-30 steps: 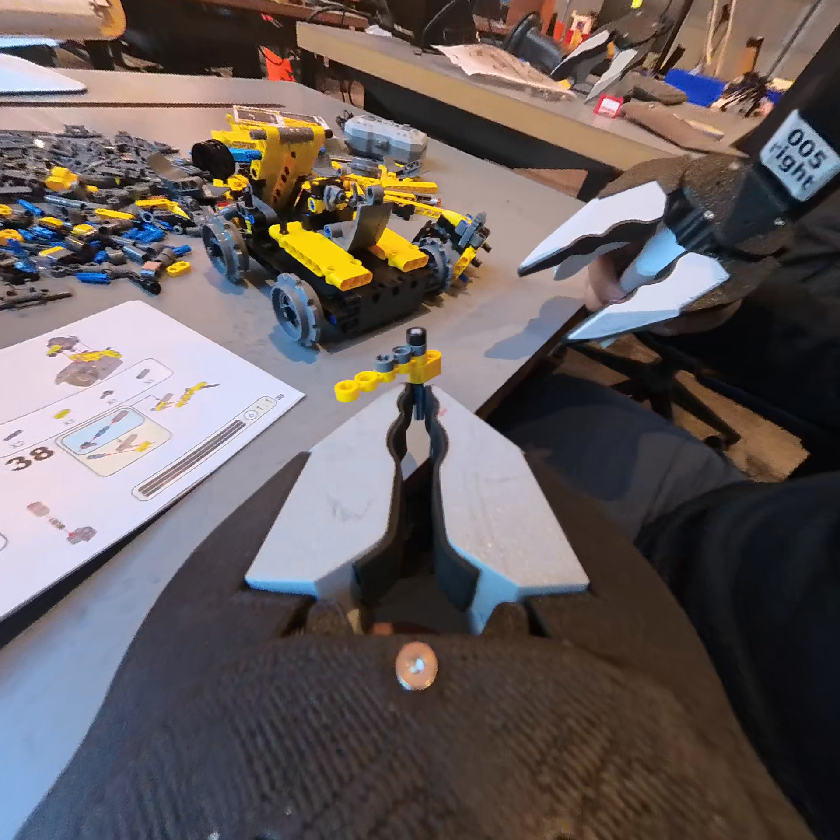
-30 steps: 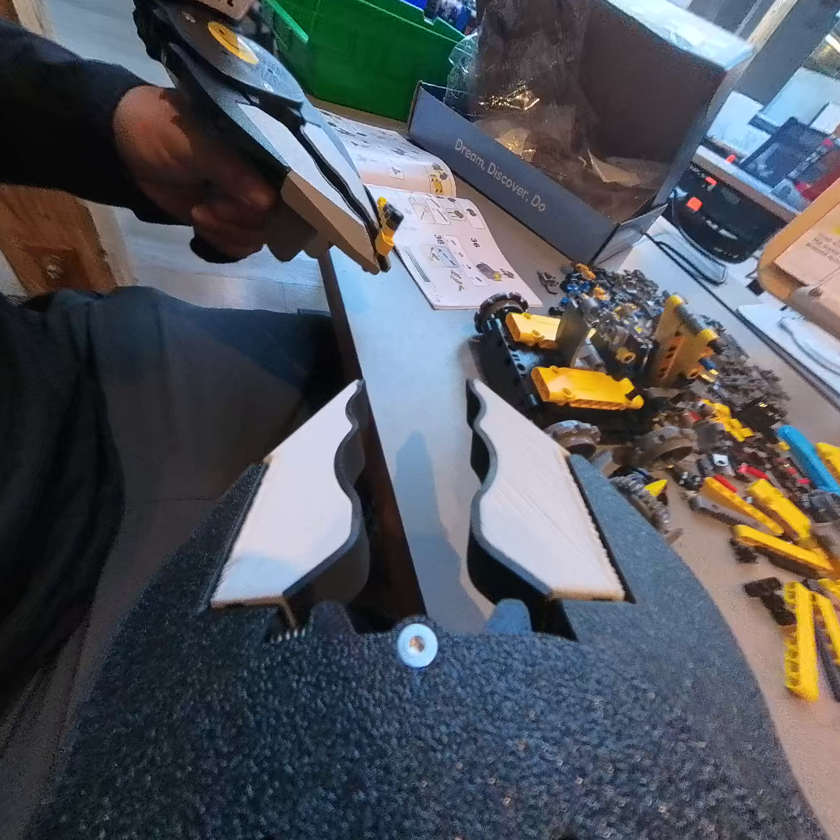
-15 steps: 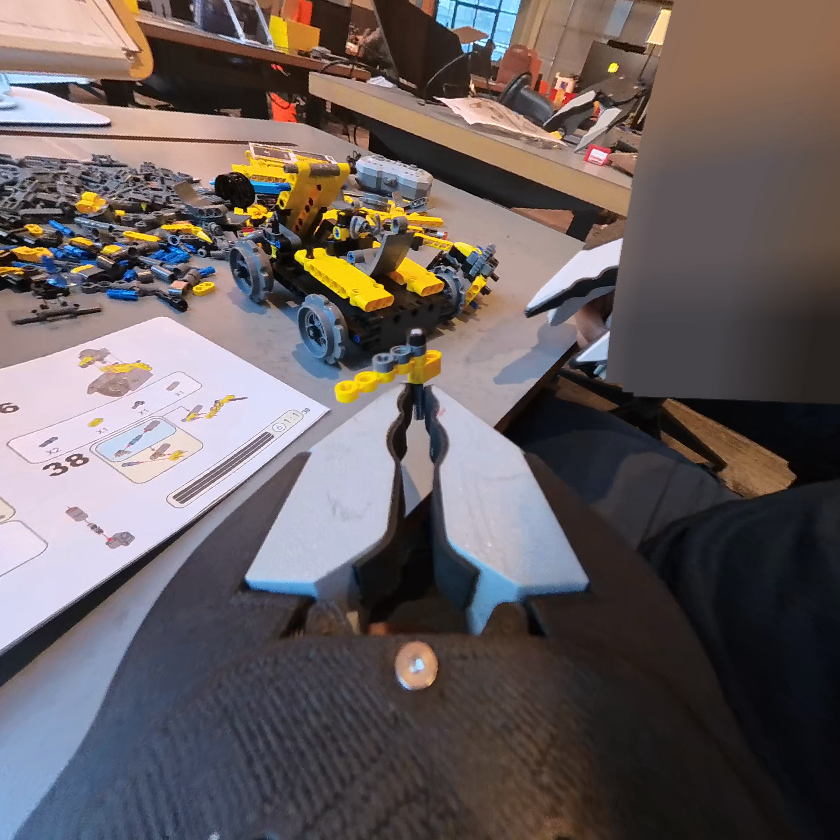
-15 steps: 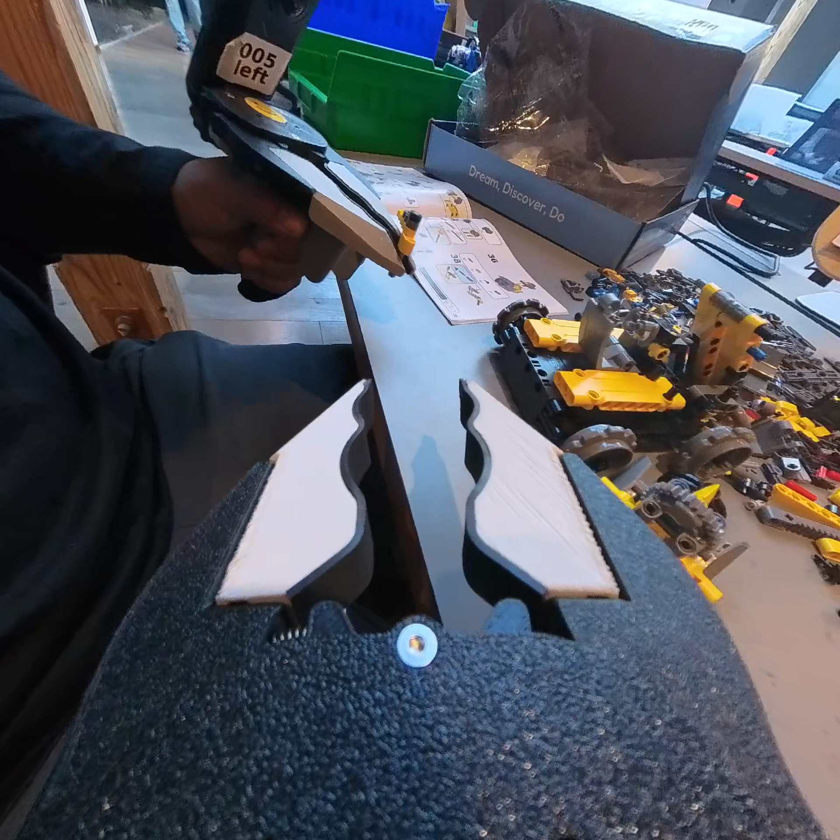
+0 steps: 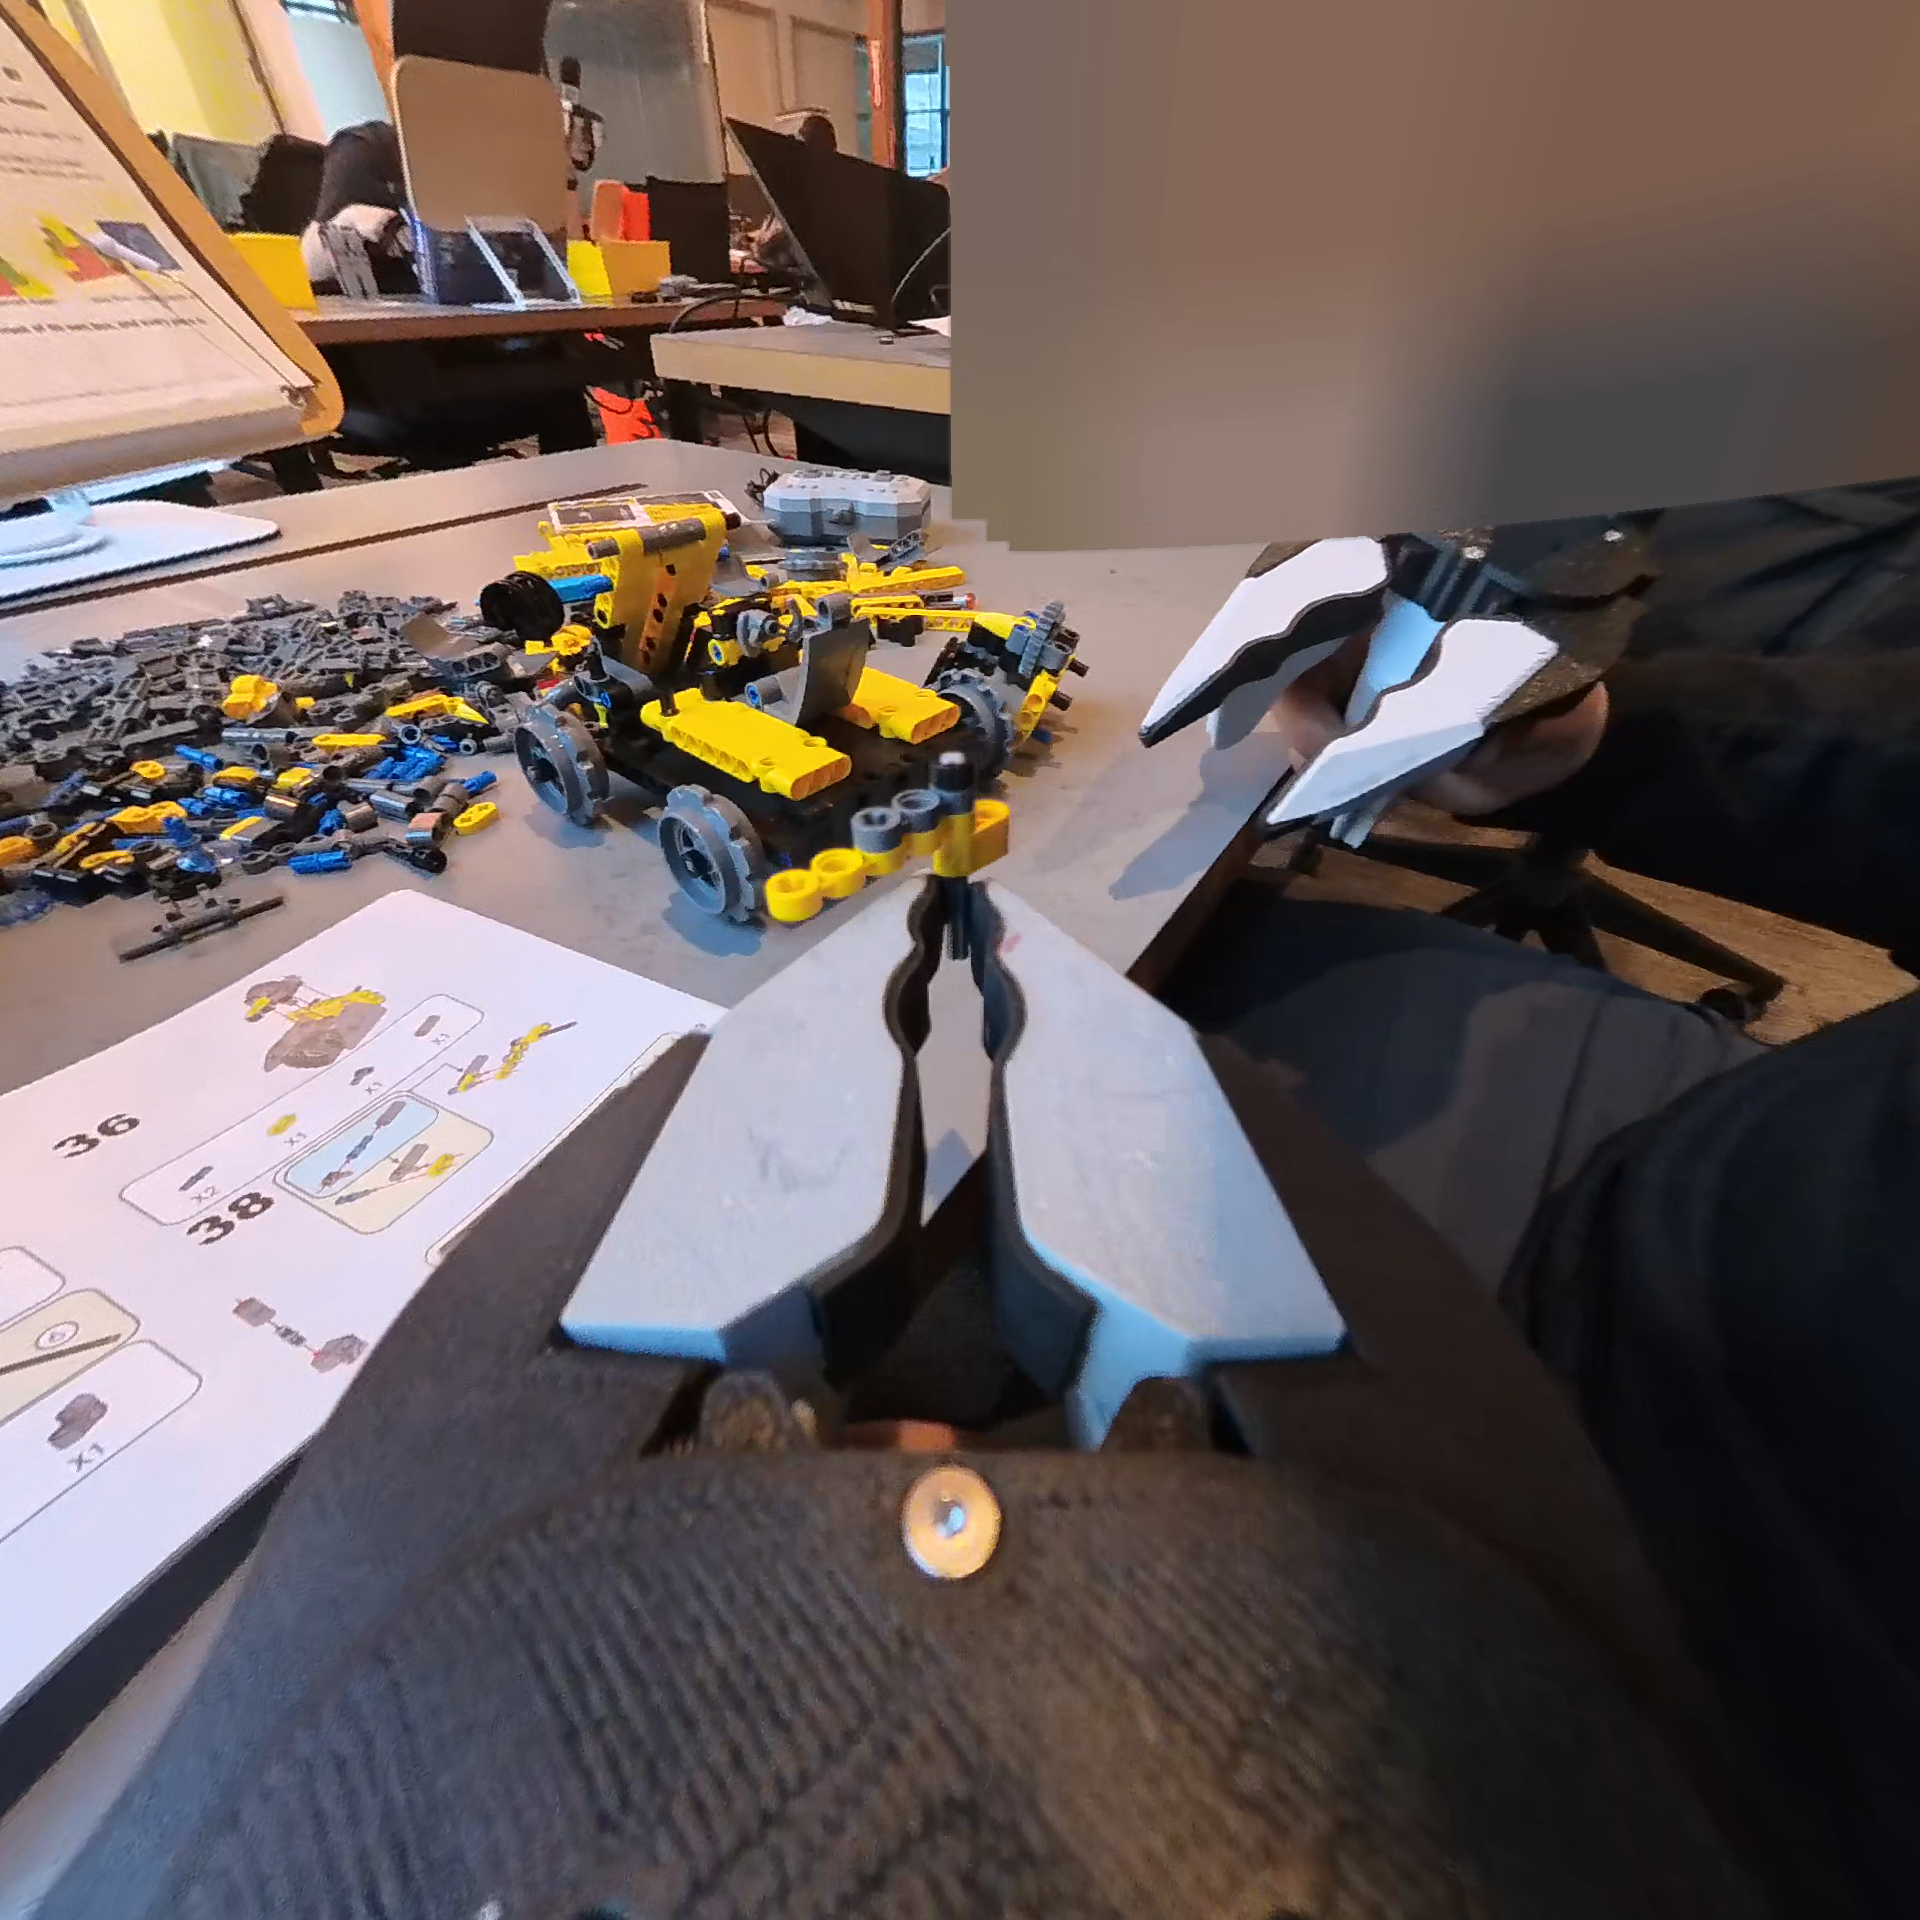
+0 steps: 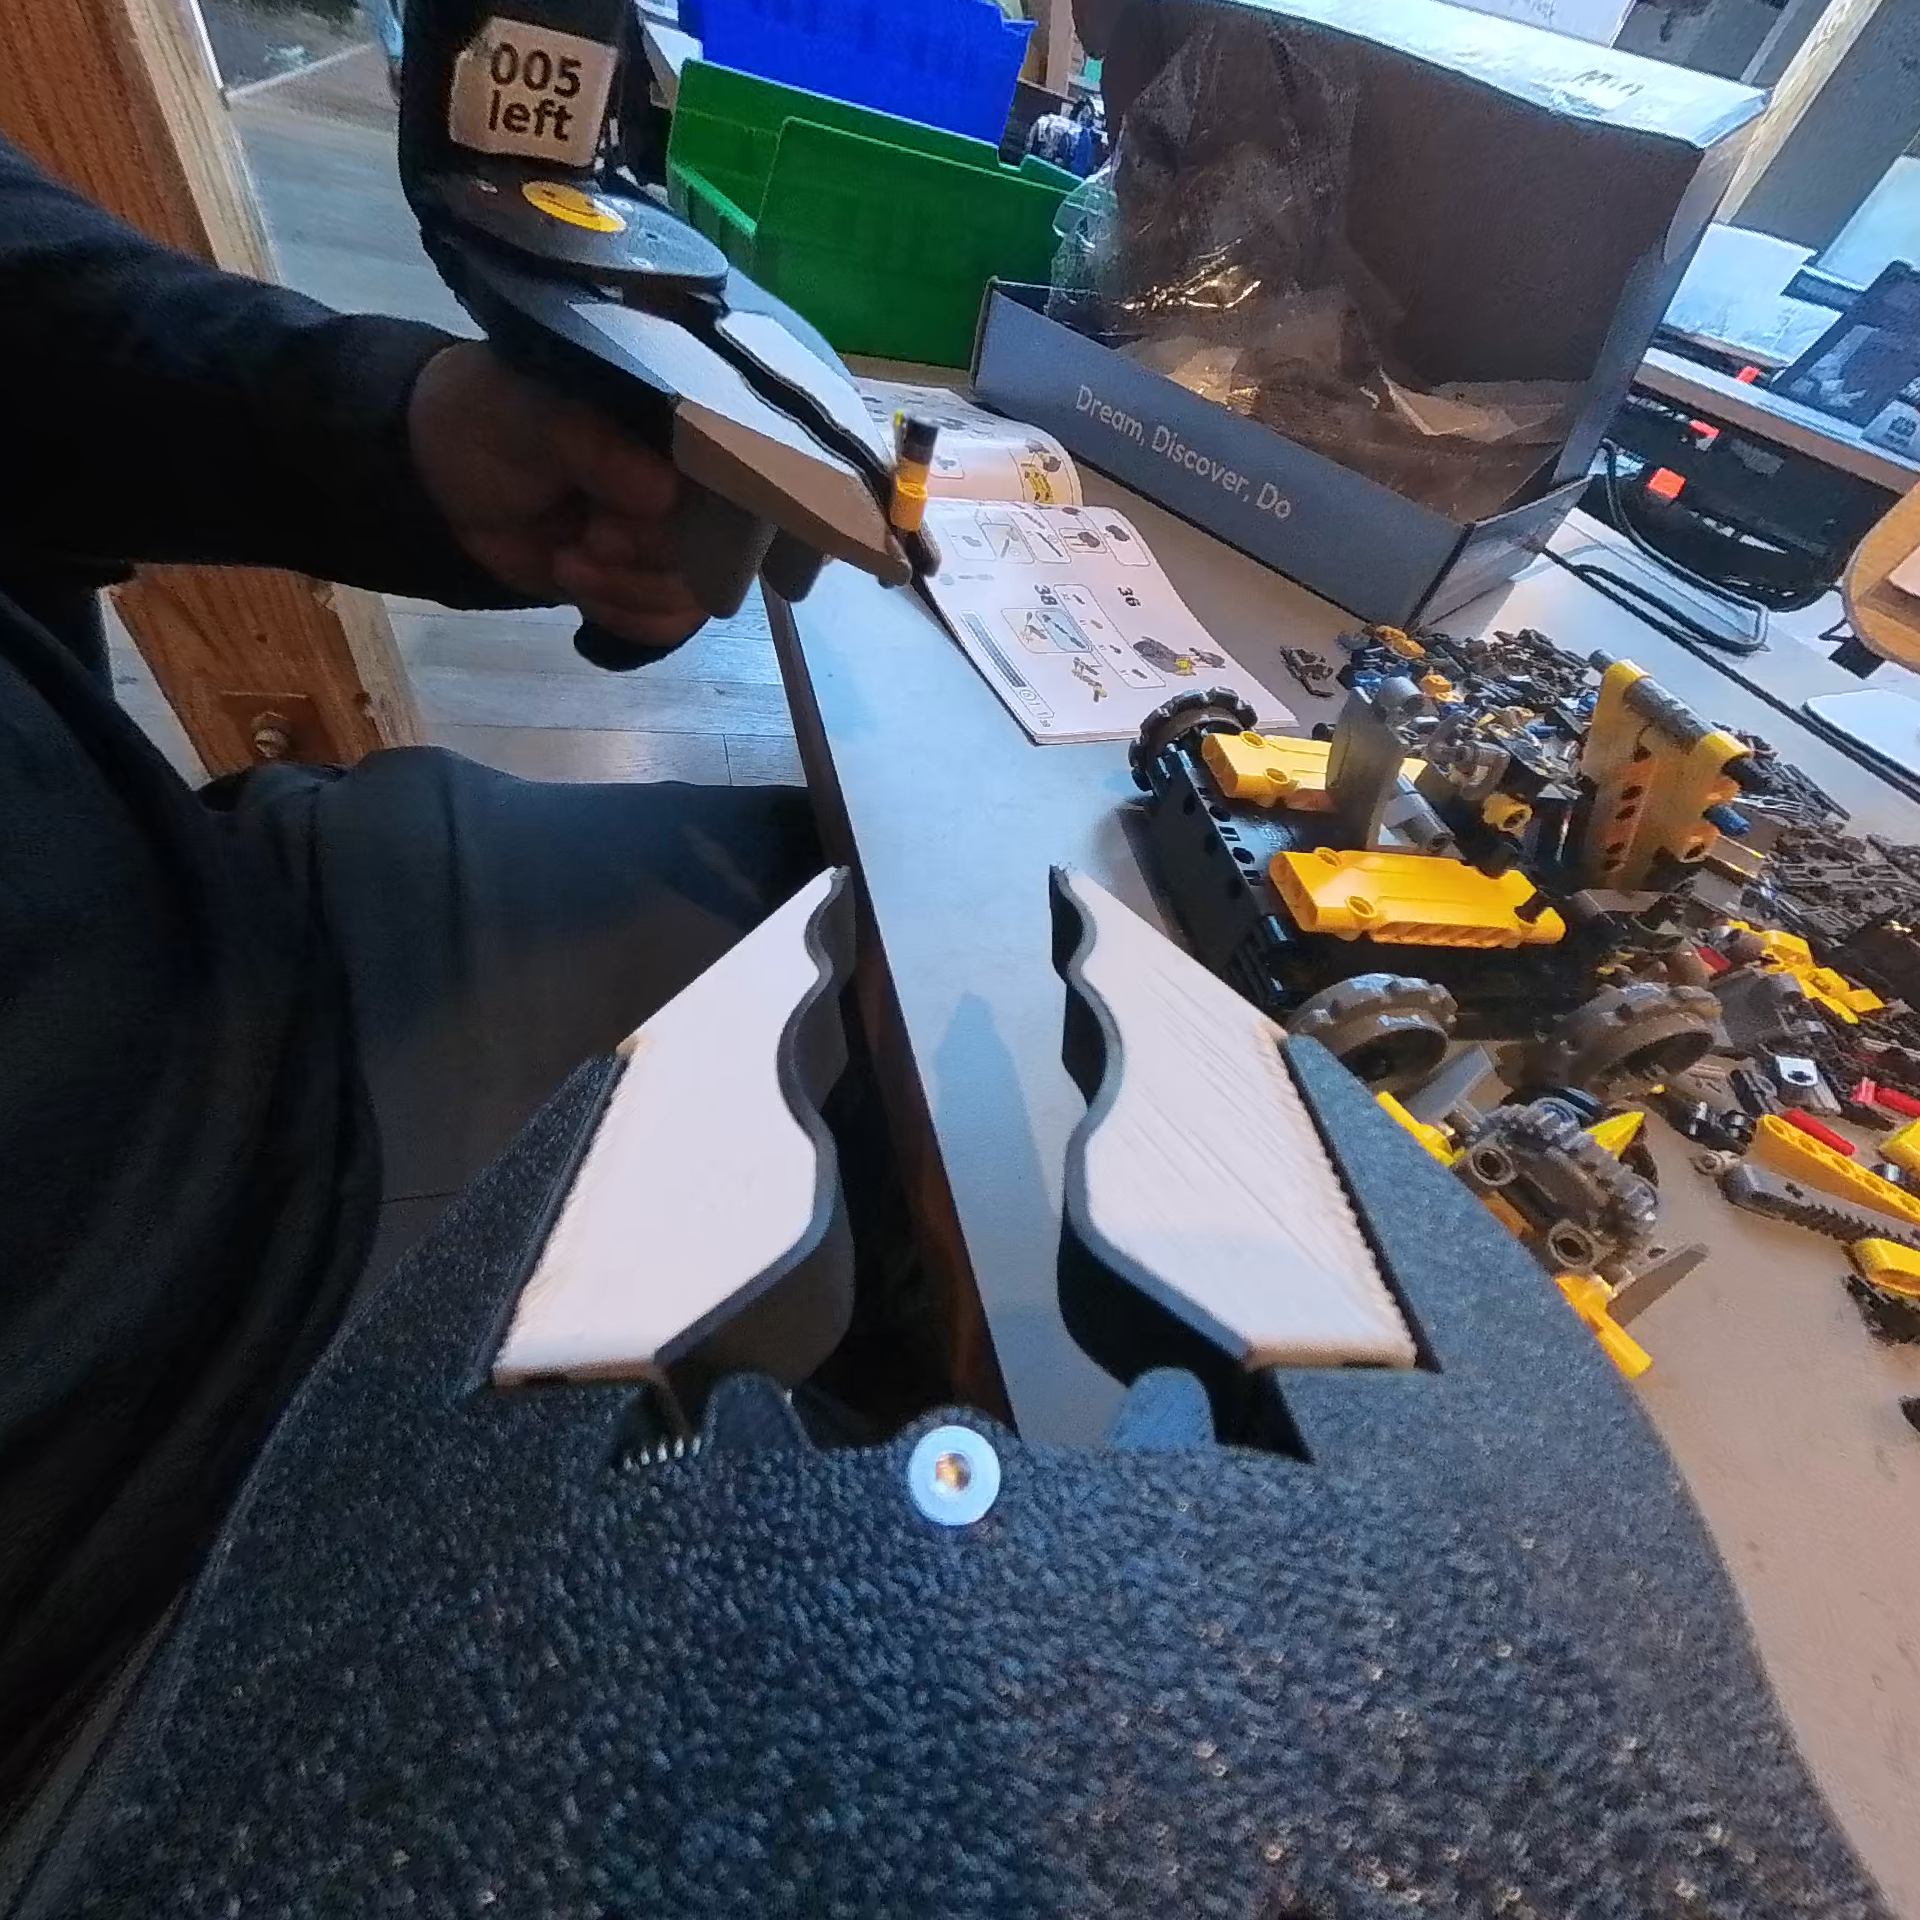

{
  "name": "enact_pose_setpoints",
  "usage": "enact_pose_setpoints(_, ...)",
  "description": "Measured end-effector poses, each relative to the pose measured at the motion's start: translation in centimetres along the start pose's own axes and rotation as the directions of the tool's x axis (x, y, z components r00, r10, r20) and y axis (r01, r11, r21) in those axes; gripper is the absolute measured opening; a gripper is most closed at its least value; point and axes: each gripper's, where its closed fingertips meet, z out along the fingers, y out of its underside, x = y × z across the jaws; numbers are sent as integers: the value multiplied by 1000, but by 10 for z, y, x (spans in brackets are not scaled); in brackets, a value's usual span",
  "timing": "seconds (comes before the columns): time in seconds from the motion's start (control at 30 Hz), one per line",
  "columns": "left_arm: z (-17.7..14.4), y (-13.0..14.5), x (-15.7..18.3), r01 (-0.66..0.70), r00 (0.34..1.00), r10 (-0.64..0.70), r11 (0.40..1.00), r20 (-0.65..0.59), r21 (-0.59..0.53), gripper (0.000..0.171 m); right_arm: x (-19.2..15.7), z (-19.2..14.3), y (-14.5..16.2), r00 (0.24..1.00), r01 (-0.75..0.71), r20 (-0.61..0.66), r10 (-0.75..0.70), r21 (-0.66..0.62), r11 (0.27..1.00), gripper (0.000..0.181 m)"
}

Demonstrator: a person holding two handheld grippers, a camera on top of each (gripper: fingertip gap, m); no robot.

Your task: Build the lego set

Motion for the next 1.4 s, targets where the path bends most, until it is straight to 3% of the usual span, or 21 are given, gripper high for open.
enact_pose_setpoints(0.2,7,18,-6,118,993,-118,989,9,-91,3,0,0,0,1000,-5,-1,5,0,1000,37)
enact_pose_setpoints(0.5,11,19,1,137,990,-139,986,-13,-94,3,2,0,-1,1000,-16,-6,16,2,1000,37)
enact_pose_setpoints(0.7,20,17,16,324,940,-332,940,-74,-107,3,4,2,1,999,9,-37,-9,-14,1000,41)
enact_pose_setpoints(0.87,20,21,15,300,949,-309,946,-60,-123,3,3,3,2,999,28,-42,-29,-23,999,42)
enact_pose_setpoints(1.17,24,19,22,416,900,-427,901,-86,-125,3,0,9,0,995,69,-64,-72,-46,997,57)
enact_pose_setpoints(1.4,27,25,34,401,901,-421,901,-107,-167,3,-11,22,-8,983,159,-77,-165,-70,985,58)
